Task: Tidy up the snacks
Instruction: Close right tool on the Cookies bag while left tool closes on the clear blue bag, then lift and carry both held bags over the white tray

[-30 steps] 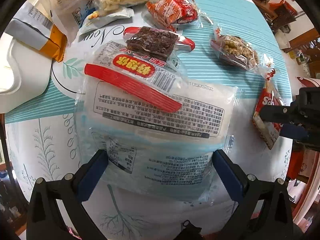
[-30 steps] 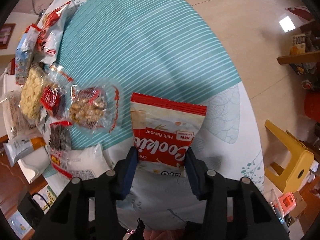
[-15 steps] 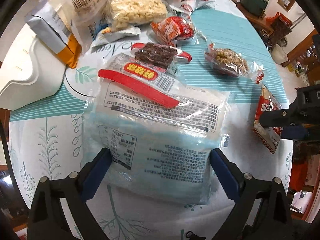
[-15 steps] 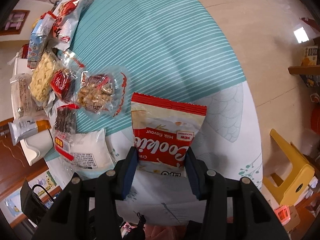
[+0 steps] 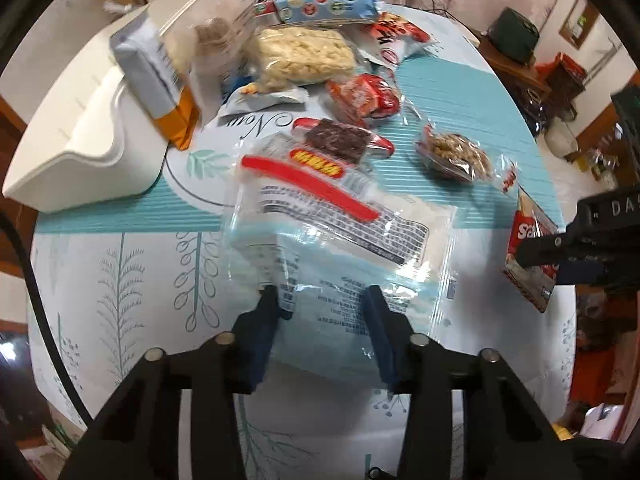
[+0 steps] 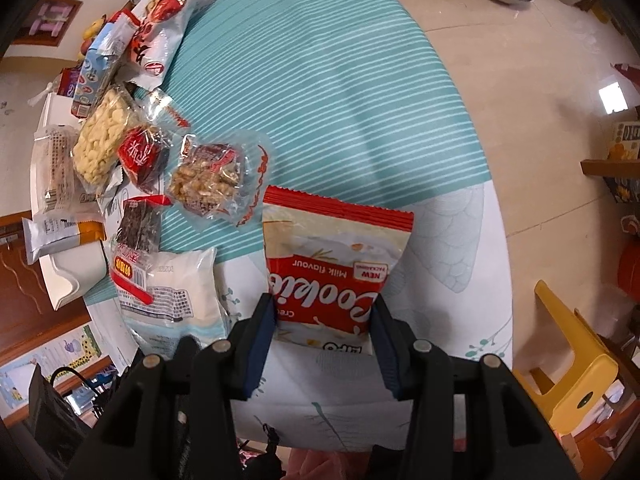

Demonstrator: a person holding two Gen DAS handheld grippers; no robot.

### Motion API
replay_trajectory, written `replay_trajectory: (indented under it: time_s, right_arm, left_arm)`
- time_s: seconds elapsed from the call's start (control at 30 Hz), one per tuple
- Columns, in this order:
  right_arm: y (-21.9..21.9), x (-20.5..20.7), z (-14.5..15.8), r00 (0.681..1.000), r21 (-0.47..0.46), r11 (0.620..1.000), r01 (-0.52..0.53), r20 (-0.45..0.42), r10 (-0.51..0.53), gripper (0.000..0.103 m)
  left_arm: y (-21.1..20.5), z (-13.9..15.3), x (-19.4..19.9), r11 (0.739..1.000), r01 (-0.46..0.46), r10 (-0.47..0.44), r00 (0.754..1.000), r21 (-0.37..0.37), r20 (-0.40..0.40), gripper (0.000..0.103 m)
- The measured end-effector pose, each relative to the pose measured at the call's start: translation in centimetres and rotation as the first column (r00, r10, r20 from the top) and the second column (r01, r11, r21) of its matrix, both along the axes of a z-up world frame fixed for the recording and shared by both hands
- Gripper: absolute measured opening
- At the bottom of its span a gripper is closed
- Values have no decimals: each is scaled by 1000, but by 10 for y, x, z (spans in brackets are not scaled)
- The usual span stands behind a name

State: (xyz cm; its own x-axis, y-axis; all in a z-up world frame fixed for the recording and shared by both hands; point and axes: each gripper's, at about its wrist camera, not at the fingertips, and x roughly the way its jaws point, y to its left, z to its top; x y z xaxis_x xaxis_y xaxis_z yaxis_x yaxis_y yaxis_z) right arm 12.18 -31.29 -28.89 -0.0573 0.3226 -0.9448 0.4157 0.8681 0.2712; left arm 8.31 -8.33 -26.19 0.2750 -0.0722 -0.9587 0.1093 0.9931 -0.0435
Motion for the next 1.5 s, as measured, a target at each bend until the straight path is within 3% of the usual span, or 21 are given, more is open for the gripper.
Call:
replay_trajectory:
  time_s: [0.27,0.4,0.67,0.97,1.5]
  right_arm:
    - [-1,1,2,1000,5,1000,-17,11,17,47]
    - [-3,0,4,1000,9,1000,-26,17,26,47]
    - [-1,0,6,999,11,999,-43,28,43,47]
    - [8,2,14,997,20,997,-71,45,70,47]
    - [36,4,57,987,48,990,-129,104,123,47]
  left_arm:
    - [21,14,11,996,-65,65,998,-61,-4,16]
    - [31,12,17,986,-112,108,993,-124,-40,14]
    - [39,28,14,971,-148,144,989,-190,-30,11]
    - [53,57,9,967,-154,157,988,-203,1,9]
    - [83,125,17,969,-145,156,987,-200,41,6]
